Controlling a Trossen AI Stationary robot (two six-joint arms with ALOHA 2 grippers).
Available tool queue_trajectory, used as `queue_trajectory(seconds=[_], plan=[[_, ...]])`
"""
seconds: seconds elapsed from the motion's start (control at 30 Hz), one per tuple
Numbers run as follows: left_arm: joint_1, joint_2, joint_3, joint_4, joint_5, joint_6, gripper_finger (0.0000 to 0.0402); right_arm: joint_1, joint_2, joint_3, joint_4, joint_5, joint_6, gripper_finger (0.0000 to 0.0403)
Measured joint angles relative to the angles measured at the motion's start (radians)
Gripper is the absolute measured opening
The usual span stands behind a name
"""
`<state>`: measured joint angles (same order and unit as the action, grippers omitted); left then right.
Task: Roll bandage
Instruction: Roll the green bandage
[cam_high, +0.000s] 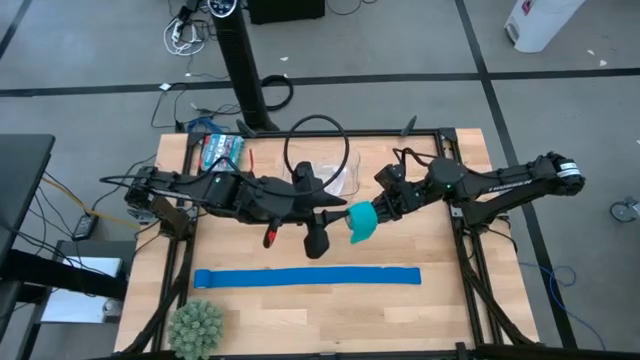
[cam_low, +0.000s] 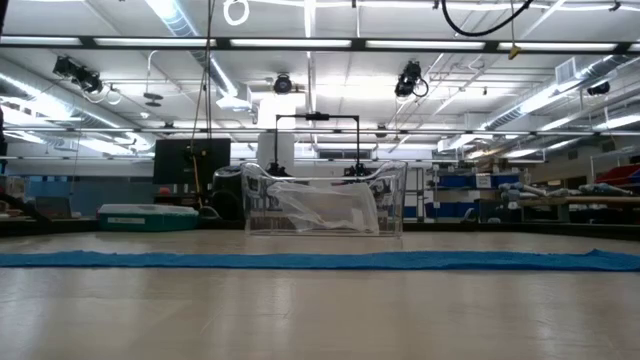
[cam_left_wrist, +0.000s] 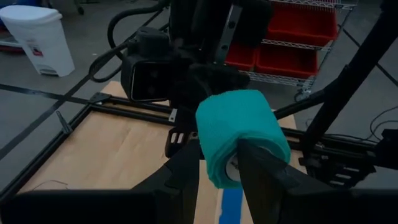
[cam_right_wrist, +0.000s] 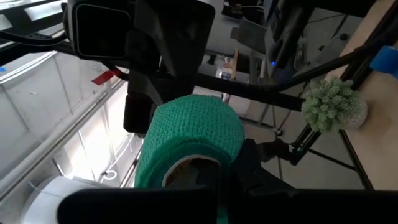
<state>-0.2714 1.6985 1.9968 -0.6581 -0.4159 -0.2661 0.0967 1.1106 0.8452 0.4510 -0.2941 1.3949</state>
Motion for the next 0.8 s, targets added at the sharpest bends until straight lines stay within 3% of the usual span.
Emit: queue_trajectory(seconds=[0.8], plan=[[-0.004, 0.002, 0.011, 0.004, -0.017, 0.0, 0.0117, -0.014, 0.0, 0.001, 0.065, 0.018, -0.008, 0.0003]])
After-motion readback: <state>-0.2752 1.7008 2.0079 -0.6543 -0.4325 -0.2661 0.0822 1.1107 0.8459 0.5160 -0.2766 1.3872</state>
